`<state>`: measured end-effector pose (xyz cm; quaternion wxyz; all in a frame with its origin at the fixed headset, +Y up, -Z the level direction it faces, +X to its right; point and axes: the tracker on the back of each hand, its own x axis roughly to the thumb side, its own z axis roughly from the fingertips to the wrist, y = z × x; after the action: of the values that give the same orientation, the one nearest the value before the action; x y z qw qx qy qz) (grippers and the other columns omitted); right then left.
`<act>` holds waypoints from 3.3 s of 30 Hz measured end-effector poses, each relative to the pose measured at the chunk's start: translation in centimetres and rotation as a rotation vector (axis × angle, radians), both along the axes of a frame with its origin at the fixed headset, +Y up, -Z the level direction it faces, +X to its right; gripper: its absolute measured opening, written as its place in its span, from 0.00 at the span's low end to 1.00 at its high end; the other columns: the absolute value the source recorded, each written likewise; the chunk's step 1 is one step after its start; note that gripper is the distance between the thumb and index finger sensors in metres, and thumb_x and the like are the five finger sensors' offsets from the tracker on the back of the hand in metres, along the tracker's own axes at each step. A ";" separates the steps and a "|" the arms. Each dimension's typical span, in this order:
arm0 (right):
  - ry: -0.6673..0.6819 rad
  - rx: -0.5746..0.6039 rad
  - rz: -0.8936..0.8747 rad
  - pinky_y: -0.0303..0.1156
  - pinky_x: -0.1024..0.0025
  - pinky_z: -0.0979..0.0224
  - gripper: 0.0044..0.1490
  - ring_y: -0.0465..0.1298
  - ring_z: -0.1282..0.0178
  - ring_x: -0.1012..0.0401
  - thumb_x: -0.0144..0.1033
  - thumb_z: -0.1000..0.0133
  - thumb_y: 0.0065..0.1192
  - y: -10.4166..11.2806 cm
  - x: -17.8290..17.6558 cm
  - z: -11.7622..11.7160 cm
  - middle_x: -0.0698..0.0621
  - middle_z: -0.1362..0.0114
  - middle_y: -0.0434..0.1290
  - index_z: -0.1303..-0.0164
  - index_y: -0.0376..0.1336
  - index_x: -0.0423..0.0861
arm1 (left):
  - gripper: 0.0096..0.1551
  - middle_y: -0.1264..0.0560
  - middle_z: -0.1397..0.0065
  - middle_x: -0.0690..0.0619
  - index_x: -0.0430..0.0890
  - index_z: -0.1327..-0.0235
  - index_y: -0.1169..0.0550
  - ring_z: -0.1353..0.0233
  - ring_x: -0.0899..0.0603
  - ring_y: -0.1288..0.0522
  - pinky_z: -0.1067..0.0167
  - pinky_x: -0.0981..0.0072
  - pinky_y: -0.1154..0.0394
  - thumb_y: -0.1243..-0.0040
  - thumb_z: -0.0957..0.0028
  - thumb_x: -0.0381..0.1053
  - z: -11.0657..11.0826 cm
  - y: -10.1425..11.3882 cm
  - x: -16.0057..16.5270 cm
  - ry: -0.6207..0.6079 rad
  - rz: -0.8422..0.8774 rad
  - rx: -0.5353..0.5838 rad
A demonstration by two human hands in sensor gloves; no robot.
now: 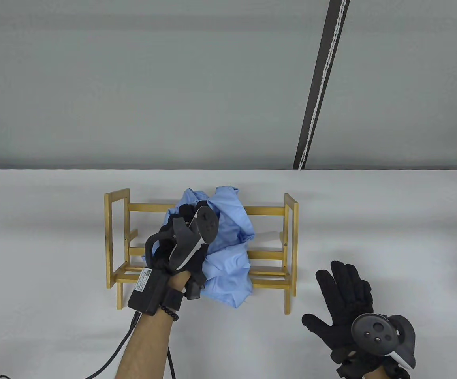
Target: Hang long-sleeve shirt on book rack
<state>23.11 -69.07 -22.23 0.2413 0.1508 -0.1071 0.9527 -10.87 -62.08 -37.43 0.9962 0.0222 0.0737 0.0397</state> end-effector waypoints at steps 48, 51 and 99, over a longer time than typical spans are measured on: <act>0.008 -0.017 -0.018 0.40 0.26 0.23 0.61 0.40 0.12 0.37 0.76 0.54 0.54 0.0 -0.1 -0.2 0.41 0.12 0.40 0.18 0.40 0.56 | 0.53 0.52 0.06 0.57 0.66 0.18 0.50 0.09 0.35 0.50 0.20 0.33 0.54 0.51 0.60 0.76 -0.6 -0.5 -0.5 0.043 0.006 -0.044; 0.008 -0.016 -0.016 0.40 0.26 0.23 0.61 0.40 0.13 0.37 0.76 0.54 0.54 0.0 -0.1 -0.1 0.41 0.12 0.40 0.18 0.40 0.55 | 0.53 0.51 0.06 0.56 0.66 0.18 0.50 0.09 0.35 0.50 0.21 0.33 0.54 0.51 0.60 0.76 0.2 -0.1 -0.4 0.013 -0.006 -0.018; -0.010 -0.001 0.077 0.40 0.26 0.23 0.61 0.40 0.13 0.37 0.76 0.54 0.54 -0.4 -1.3 0.1 0.41 0.12 0.40 0.18 0.40 0.55 | 0.53 0.50 0.06 0.56 0.66 0.18 0.48 0.10 0.31 0.49 0.23 0.29 0.52 0.52 0.60 0.77 14.4 -3.4 2.4 -0.271 0.035 0.052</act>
<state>21.85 -69.43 -22.15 0.2038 0.1500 -0.1021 0.9621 -8.50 -65.51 -23.03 0.9953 0.0411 -0.0621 0.0615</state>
